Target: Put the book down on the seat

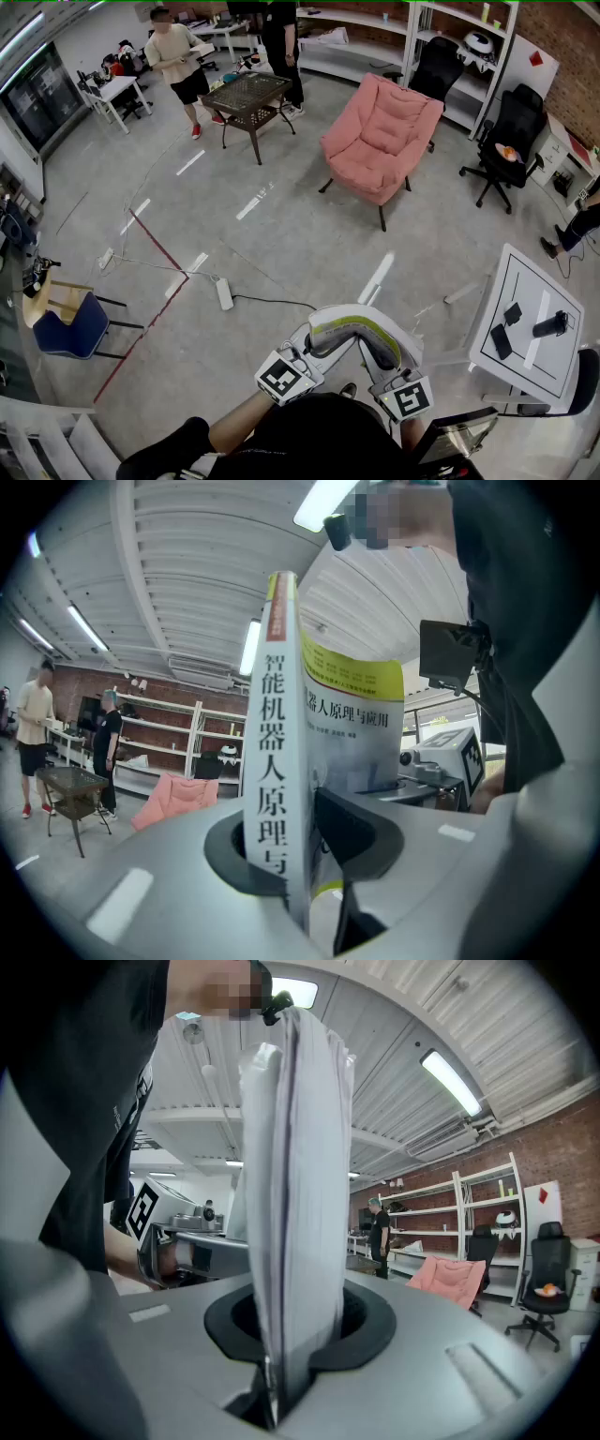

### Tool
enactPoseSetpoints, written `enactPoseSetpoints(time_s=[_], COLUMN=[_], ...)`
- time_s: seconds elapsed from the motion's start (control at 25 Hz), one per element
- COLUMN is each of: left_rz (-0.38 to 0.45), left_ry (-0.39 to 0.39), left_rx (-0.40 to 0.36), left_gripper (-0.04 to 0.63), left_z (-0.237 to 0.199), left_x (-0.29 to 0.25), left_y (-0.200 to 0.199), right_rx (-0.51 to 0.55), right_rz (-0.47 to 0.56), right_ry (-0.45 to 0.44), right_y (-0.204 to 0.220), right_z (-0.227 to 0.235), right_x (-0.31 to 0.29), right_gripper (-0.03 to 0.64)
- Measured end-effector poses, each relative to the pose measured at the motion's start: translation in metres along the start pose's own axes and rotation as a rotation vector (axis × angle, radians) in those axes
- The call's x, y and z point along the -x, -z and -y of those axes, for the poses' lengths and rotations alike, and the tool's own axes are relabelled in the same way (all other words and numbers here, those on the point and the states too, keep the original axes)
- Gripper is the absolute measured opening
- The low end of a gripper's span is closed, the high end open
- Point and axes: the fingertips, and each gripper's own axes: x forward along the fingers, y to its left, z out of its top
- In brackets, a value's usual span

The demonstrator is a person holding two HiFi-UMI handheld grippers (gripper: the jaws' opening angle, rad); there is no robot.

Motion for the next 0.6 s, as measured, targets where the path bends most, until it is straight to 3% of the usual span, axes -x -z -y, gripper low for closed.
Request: enactPoseSetpoints(time_s=[0.2,0.36,0.6], left_rz=[0.0,0.016,0.013], left_ry=[-0.005,-0.006,0.008], left_rx=[-0.011,-0.07,-0.062], left_gripper=[0.101,0.1,0.099], left_z=[-0.001,-0.006,-0.016], left_x=[0.006,0.004,0.016], left_y=[-0.002,-0.001,-0.001], right_rx=[-0.007,-0.02,-0.013], right_rz=[-0.002,-0.003,-0.008], right_ry=[0.0,0.01,0.037], right_y=[-0.001,-0.003,-0.005], right_z=[-0.003,-0.001,-0.011], right_x=[-0.003,-0.008,-0.021], right_gripper=[0.104,0.115,0.118])
